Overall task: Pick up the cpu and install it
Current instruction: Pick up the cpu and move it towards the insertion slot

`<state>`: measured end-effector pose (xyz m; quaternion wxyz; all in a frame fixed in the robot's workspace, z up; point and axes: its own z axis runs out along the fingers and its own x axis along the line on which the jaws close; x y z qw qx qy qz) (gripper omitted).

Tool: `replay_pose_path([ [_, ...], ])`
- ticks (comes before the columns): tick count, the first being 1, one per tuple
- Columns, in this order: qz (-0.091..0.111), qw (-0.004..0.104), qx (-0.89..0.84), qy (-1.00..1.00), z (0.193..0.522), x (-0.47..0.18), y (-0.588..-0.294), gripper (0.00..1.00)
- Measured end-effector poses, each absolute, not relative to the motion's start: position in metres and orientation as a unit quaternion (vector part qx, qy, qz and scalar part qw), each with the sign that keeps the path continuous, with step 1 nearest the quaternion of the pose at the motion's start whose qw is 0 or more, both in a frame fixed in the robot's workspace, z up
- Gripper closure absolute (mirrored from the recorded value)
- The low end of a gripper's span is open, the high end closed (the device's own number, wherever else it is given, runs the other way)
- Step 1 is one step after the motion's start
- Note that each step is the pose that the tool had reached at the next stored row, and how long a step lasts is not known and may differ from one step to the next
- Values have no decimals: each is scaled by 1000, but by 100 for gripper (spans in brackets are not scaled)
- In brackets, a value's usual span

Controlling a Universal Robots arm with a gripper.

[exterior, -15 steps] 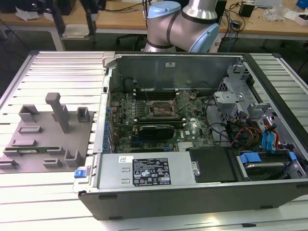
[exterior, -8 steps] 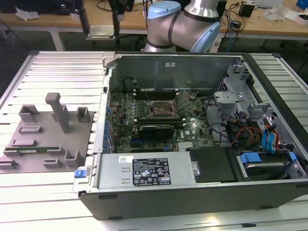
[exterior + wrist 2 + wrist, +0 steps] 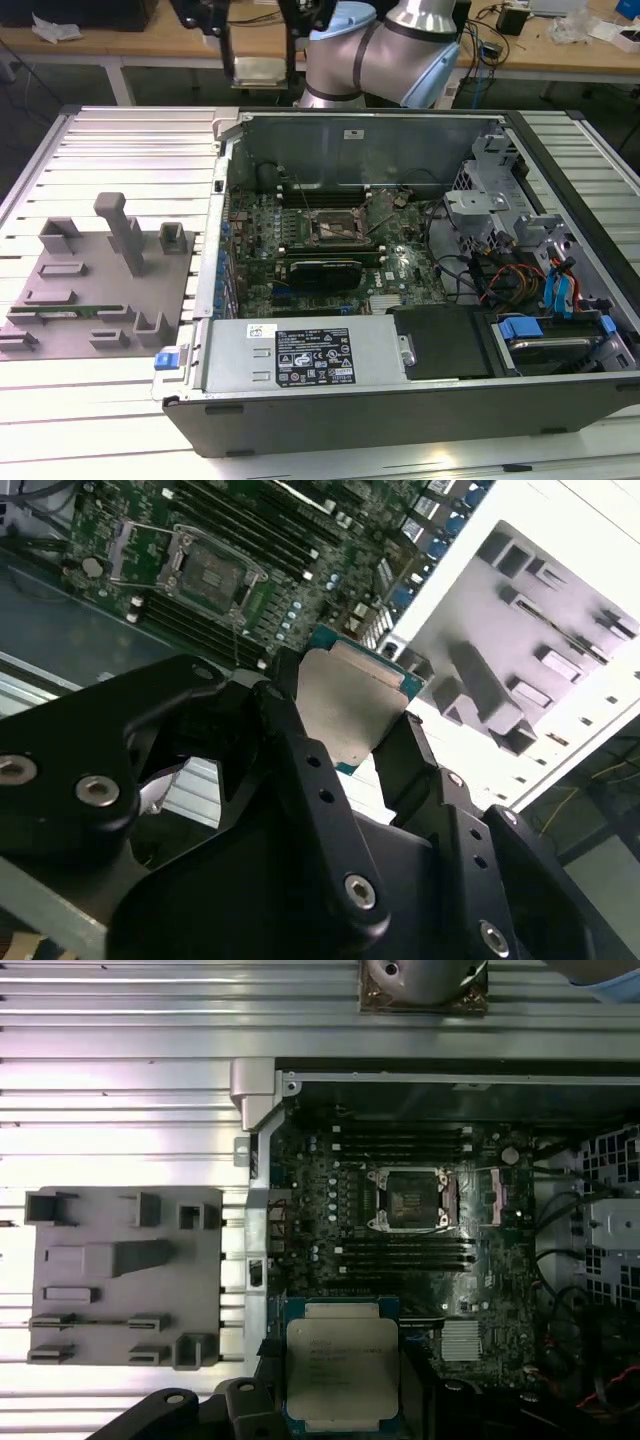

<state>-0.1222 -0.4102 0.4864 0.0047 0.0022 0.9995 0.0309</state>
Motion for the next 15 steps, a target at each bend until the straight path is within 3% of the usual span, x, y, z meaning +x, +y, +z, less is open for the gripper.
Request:
replay_pose_path([
  [15,31,2,2,1000,450,-63,-408,45],
])
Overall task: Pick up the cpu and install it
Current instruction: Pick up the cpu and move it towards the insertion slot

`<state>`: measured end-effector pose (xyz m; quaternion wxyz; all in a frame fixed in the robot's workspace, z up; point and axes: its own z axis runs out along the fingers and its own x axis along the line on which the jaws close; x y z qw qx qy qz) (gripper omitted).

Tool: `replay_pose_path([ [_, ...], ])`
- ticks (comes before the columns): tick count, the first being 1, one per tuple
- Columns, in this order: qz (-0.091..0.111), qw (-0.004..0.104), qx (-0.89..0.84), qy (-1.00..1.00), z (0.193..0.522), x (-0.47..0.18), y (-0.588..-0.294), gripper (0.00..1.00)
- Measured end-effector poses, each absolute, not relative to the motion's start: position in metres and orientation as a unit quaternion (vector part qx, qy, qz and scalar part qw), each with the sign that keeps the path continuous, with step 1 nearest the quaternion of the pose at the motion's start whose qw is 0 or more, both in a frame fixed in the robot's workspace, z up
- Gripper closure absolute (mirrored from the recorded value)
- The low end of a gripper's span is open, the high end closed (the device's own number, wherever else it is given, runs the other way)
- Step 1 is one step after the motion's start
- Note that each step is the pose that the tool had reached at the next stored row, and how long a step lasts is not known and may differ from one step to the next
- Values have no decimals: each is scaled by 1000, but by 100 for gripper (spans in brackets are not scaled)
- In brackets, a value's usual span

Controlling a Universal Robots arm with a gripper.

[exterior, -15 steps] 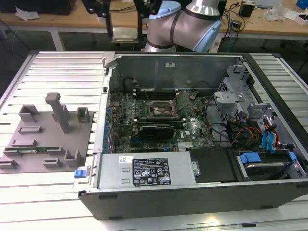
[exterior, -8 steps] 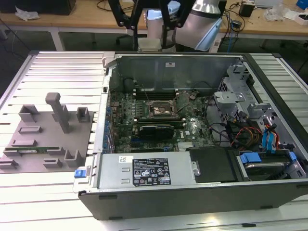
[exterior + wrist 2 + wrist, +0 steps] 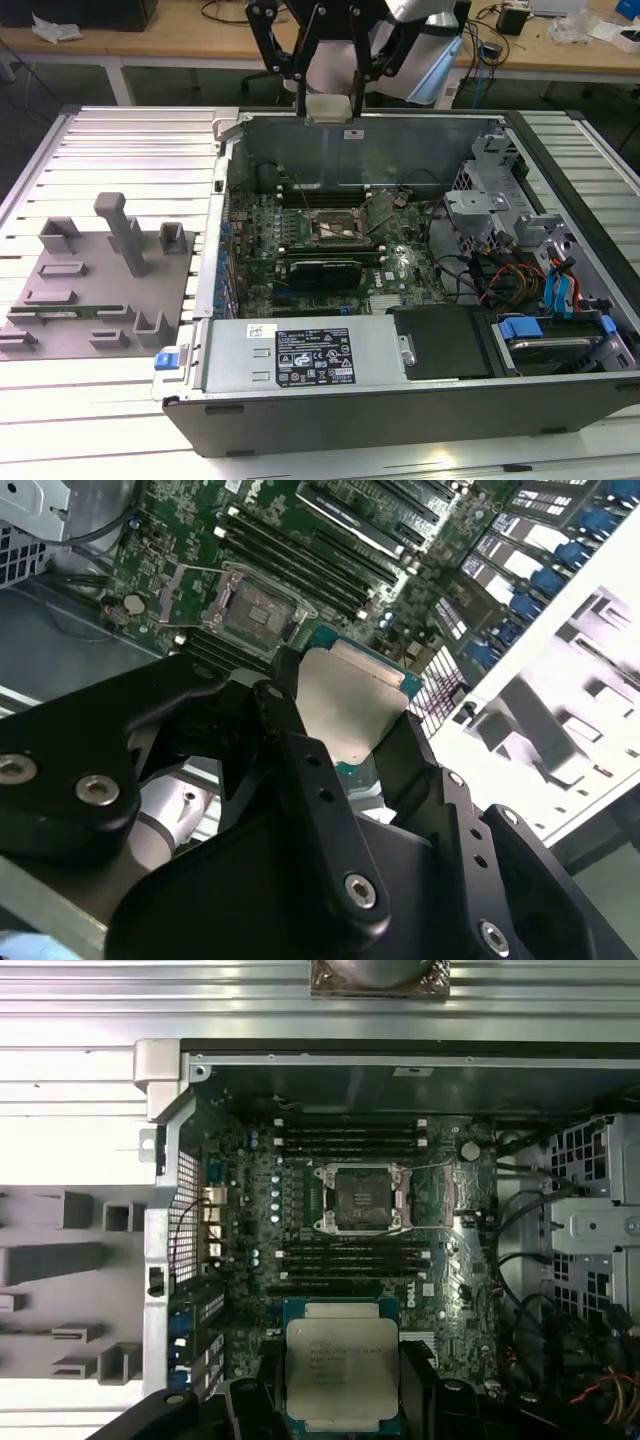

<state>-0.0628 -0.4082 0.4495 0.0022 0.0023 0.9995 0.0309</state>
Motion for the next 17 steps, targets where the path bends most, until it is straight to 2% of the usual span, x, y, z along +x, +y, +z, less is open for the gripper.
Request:
replay_pose_path([
  [17,31,2,2,1000,409,-60,-390,45],
])
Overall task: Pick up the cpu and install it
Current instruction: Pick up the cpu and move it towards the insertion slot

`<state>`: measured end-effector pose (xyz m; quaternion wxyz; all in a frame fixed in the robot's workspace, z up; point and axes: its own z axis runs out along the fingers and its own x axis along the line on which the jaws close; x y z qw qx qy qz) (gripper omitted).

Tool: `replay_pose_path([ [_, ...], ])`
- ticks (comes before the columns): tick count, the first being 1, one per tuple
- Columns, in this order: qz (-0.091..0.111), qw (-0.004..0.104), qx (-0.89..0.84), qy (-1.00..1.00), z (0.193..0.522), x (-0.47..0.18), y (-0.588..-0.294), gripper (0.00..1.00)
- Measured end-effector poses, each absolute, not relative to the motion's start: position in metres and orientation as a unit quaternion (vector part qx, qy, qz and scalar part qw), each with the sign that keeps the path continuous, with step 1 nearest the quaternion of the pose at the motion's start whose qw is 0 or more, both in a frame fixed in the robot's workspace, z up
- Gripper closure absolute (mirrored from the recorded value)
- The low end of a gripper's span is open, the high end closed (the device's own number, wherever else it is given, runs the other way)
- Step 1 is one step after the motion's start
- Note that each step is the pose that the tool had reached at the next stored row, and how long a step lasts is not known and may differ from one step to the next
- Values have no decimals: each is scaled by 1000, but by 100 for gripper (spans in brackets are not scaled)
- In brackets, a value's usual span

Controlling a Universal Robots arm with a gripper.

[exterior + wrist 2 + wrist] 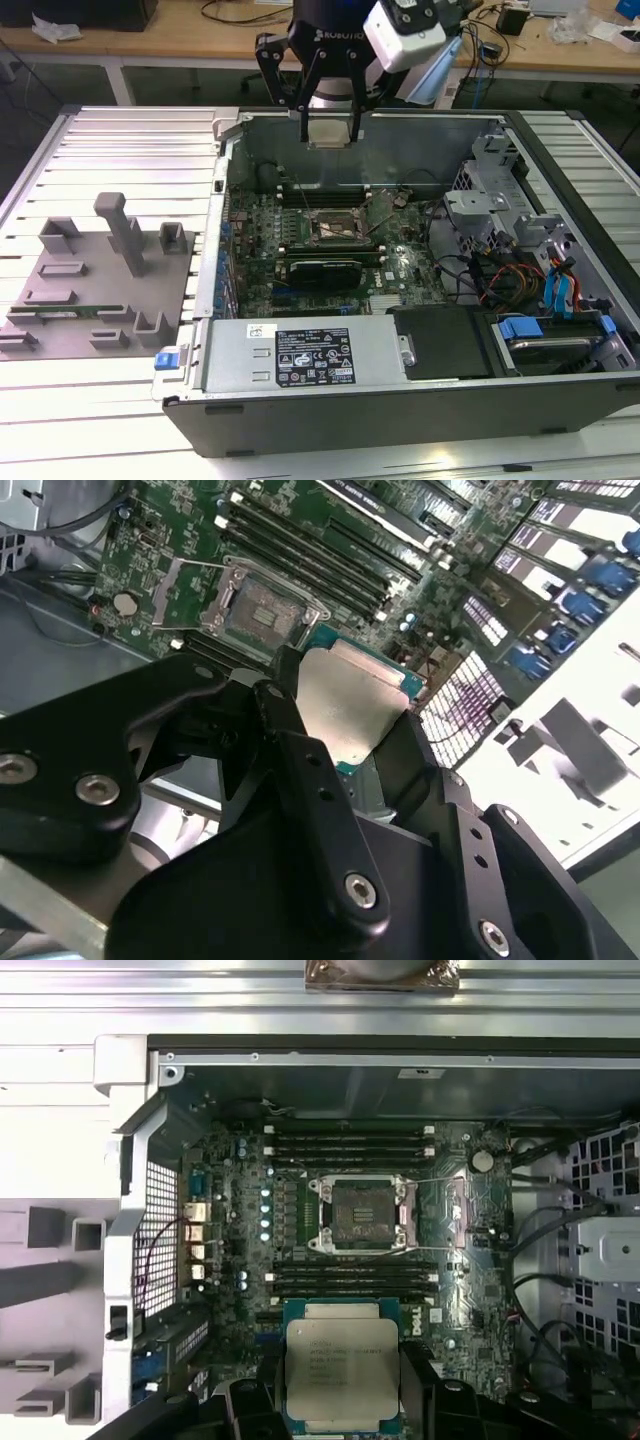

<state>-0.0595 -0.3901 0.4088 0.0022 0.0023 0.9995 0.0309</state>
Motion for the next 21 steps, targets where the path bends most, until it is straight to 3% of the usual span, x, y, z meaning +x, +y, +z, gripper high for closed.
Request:
replay_pose_path([
  [21,31,2,2,1000,362,-43,-368,45],
])
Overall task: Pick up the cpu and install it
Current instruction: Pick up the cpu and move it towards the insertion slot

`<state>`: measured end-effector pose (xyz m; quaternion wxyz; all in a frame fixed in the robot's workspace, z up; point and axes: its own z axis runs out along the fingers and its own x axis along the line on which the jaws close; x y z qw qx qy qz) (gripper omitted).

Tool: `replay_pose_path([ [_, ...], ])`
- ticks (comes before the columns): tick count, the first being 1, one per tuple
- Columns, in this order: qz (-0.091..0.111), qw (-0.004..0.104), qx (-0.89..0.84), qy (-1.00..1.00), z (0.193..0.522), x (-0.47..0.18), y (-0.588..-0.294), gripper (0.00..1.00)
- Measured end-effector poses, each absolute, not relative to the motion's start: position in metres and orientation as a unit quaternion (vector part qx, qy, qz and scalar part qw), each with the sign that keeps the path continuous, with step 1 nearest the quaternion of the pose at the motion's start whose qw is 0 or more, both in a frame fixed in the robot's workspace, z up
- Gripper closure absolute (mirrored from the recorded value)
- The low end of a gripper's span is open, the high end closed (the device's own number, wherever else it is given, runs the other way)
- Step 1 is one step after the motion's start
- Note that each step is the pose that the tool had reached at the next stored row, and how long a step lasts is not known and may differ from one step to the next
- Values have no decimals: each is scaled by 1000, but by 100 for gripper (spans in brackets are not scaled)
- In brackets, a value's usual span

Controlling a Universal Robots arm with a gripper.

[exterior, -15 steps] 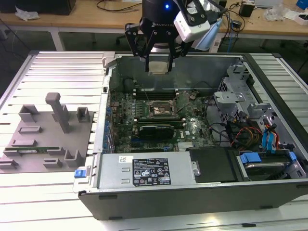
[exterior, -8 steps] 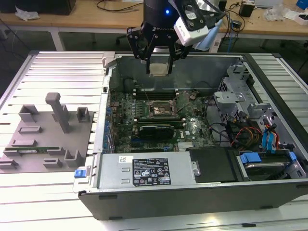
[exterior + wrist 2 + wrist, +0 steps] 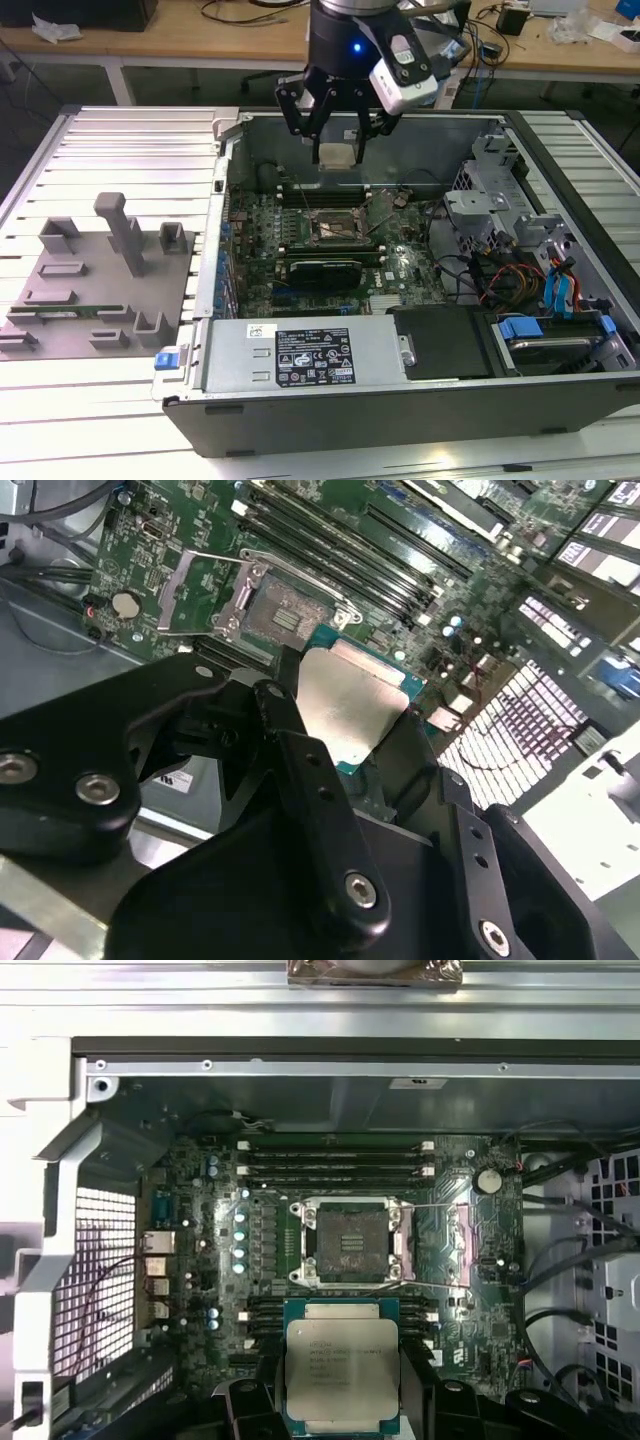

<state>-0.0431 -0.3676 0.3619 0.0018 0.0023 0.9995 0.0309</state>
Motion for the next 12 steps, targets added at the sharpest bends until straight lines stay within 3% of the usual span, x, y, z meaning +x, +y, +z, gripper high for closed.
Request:
replay_pose_path([
  [12,31,2,2,1000,331,-33,-366,45],
])
